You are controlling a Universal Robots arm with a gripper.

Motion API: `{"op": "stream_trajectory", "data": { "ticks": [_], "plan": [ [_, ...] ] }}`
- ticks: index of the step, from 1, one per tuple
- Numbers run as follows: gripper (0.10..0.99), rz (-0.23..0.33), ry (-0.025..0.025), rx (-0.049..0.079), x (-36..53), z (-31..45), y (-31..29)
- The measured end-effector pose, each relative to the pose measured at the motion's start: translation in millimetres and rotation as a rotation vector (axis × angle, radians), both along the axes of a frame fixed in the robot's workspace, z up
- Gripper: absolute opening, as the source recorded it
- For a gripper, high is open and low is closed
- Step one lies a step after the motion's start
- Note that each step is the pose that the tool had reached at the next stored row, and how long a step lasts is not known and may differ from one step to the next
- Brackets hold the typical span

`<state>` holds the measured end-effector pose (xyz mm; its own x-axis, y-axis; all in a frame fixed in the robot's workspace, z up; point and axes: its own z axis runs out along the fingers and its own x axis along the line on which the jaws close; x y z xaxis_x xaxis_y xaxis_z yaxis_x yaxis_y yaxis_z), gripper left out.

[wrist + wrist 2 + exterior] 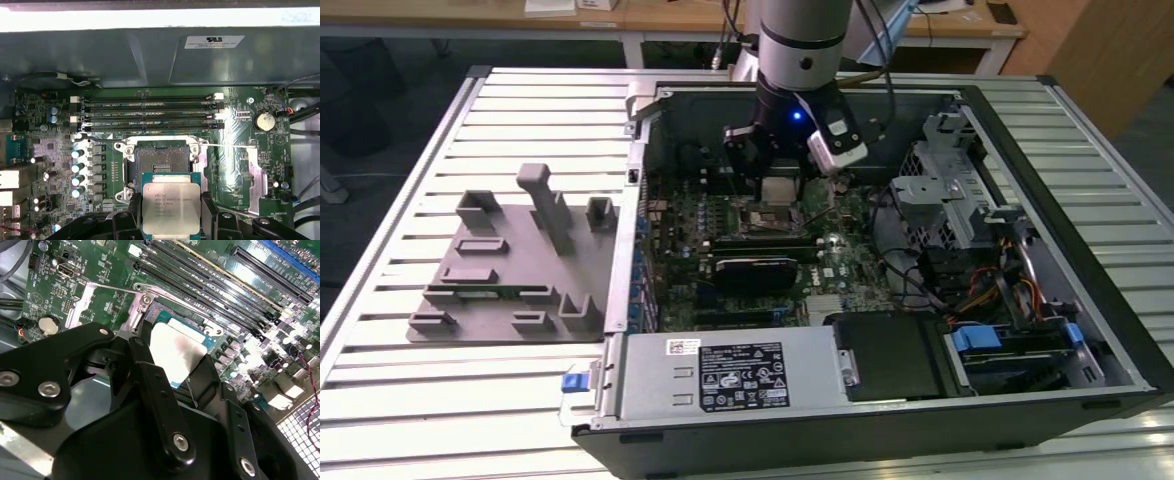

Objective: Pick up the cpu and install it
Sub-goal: 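Pick up the cpu and move it towards the insertion slot, then place the cpu into insertion slot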

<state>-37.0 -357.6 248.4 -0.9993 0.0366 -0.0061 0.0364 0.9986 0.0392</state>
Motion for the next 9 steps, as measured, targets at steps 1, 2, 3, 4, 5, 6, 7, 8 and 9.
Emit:
{"op": "stream_trajectory", "data": {
  "ticks": [1, 2, 3, 4, 5, 6, 7, 8, 9],
  "plan": [
    [0.545, 0.000, 0.0000, 0.000, 0.0, -0.1, 0.0],
    [0.545, 0.000, 0.0000, 0.000, 0.0, -0.1, 0.0],
    [0.545, 0.000, 0.0000, 0.000, 0.0, -0.1, 0.0],
    [0.545, 0.000, 0.0000, 0.000, 0.0, -0.1, 0.1],
    [0.545, 0.000, 0.0000, 0.000, 0.0, -0.1, 0.1],
    [0.545, 0.000, 0.0000, 0.000, 0.0, -0.1, 0.1],
    [0.545, 0.000, 0.0000, 0.000, 0.0, -0.2, 0.1],
    [0.545, 0.000, 0.0000, 0.000, 0.0, -0.2, 0.1],
    [0.545, 0.000, 0.0000, 0.000, 0.0, -0.2, 0.1]
  ]
}}
